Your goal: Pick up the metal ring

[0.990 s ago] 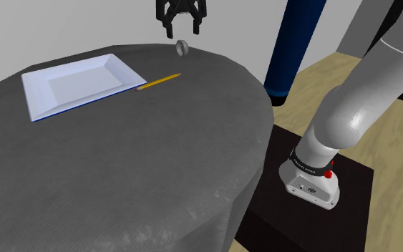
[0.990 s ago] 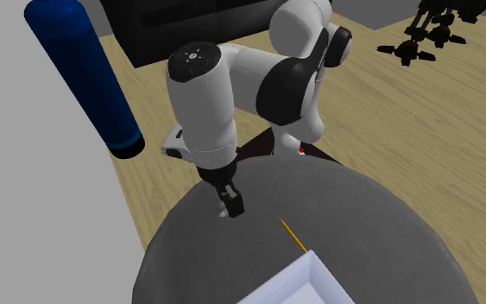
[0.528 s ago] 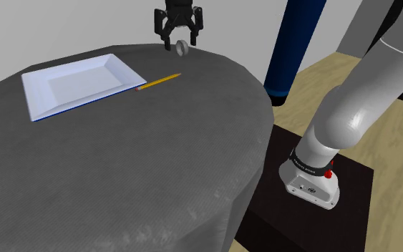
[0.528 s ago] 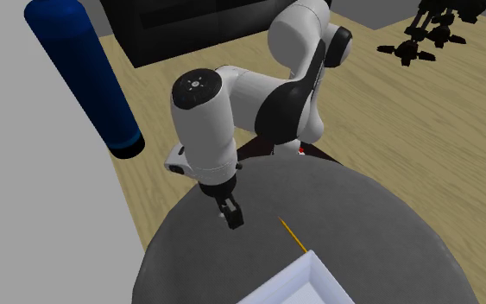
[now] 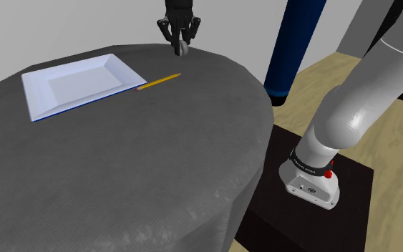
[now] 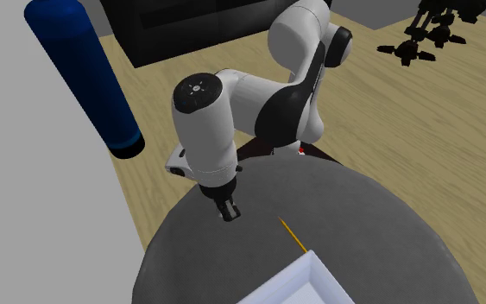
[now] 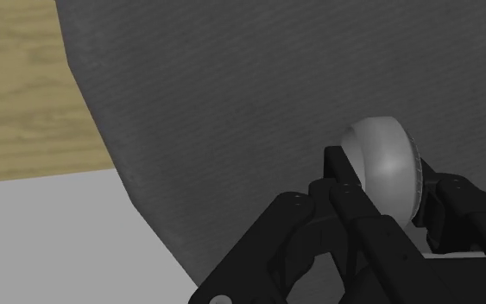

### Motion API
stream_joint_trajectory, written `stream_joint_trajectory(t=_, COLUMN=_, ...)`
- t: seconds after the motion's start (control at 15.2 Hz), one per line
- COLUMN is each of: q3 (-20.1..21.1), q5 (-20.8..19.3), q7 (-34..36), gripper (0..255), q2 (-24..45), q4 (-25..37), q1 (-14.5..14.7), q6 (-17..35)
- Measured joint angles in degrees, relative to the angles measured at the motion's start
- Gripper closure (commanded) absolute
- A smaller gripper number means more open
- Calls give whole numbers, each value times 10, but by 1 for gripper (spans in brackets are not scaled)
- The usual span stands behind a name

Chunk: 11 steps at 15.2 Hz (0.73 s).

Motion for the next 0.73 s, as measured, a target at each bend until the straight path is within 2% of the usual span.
stream_joint_trajectory(t=0.33, q3=0, q5=0, q7=0, gripper=255, q2=0, q4=4, q1=0, q6=-4)
stream_joint_trajectory(t=0.73, q3=0, q5=-3, q7=5, gripper=255, q2=11, q4=59, q1=0, q6=-48)
